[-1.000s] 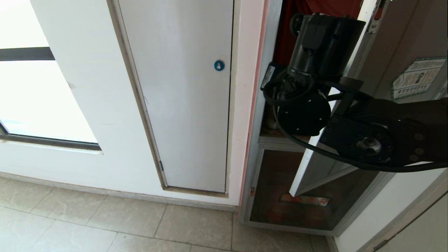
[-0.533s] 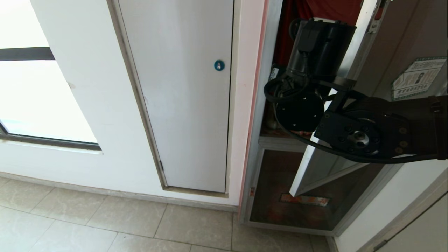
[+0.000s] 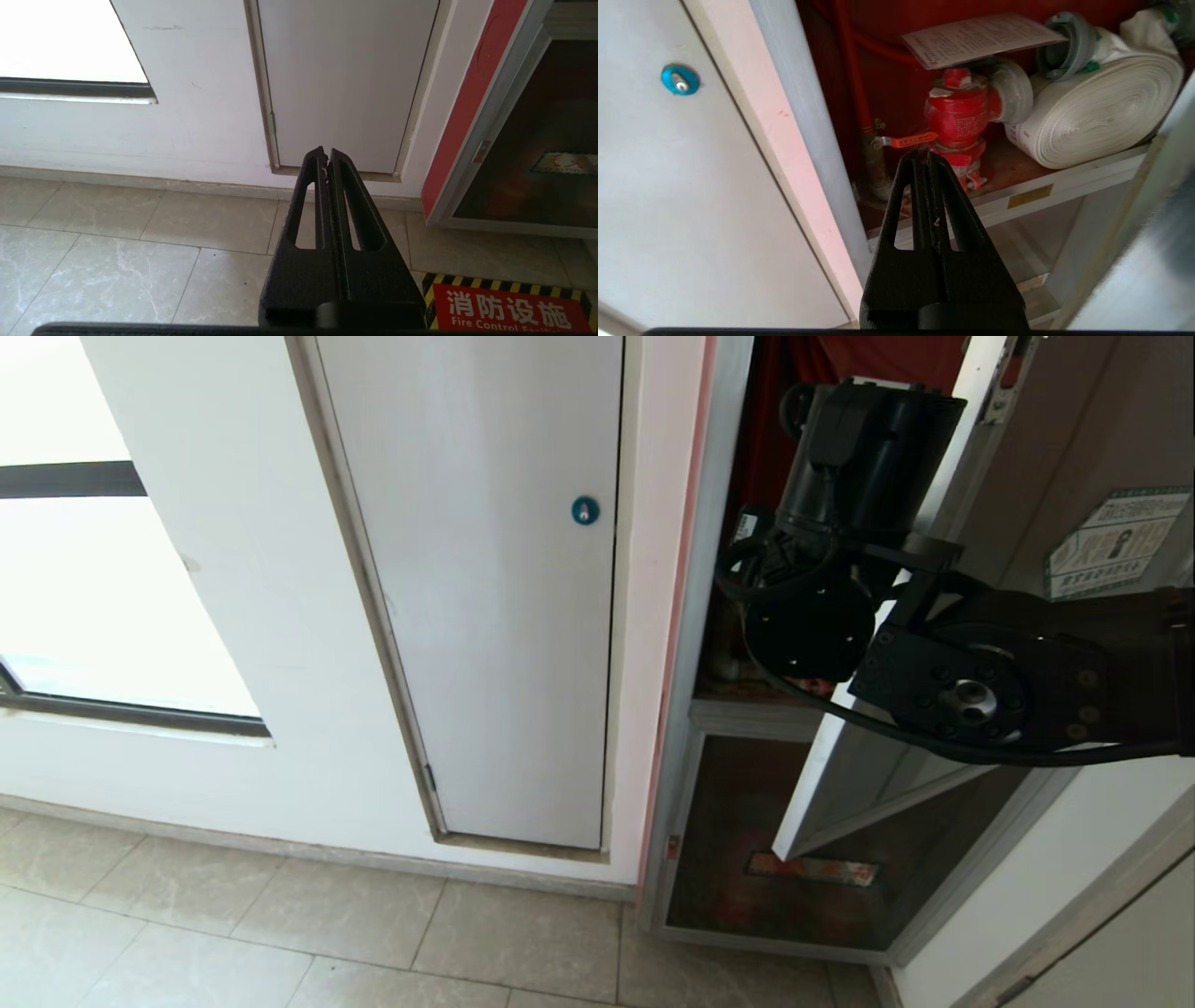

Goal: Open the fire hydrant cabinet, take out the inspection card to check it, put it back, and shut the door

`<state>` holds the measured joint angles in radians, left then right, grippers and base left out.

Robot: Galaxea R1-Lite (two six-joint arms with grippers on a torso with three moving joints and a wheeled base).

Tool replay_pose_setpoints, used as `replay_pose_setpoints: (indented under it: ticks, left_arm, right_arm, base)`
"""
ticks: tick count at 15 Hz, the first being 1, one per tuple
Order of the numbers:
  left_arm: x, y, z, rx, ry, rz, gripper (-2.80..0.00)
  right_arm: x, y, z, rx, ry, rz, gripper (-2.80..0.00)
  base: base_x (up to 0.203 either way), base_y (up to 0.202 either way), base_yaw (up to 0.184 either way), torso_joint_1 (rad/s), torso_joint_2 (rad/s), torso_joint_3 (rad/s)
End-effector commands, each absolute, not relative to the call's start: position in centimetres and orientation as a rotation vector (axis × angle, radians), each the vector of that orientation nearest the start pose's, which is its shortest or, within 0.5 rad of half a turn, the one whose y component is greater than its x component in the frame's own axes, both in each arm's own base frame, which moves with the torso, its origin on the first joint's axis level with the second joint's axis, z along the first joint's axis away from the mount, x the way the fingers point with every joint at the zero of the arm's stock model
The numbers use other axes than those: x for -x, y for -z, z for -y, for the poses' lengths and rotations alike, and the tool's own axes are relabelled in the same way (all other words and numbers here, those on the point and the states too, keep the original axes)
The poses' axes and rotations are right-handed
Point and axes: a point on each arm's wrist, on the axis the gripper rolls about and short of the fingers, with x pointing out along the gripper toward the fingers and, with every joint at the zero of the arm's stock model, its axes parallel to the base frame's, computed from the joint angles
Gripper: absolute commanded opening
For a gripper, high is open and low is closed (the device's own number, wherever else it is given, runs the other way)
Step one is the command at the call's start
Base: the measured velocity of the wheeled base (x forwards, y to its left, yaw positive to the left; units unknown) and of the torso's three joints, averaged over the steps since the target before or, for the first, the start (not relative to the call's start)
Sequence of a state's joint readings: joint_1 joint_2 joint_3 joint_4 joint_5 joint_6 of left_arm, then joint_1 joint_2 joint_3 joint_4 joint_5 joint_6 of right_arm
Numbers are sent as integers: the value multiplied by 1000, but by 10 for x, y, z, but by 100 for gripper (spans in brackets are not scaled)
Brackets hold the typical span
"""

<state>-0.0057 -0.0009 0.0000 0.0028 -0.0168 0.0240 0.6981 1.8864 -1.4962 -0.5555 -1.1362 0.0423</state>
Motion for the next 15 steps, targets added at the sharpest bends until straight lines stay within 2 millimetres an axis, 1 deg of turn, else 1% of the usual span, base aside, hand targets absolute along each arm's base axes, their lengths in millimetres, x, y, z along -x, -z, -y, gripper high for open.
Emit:
replay_pose_setpoints:
  ticks: [1, 5, 8, 15]
  left_arm:
    - [23, -75, 0, -25, 23, -3, -280]
    - [23, -75, 0, -25, 23, -3, -280]
    - [23, -75, 0, -23, 23, -3, -280]
    - [23, -75, 0, -25, 23, -3, -280]
  right_arm:
    - [-293, -310, -219, -189, 448, 121, -280]
    - [-286, -316, -212, -187, 468, 125, -280]
    - [-282, -313, -208, -173, 473, 115, -280]
    - [-270, -315, -193, -171, 484, 114, -280]
  base:
    - [0, 0, 0, 0, 0, 0]
    - [0, 0, 0, 0, 0, 0]
    - [0, 0, 0, 0, 0, 0]
    - [0, 0, 0, 0, 0, 0]
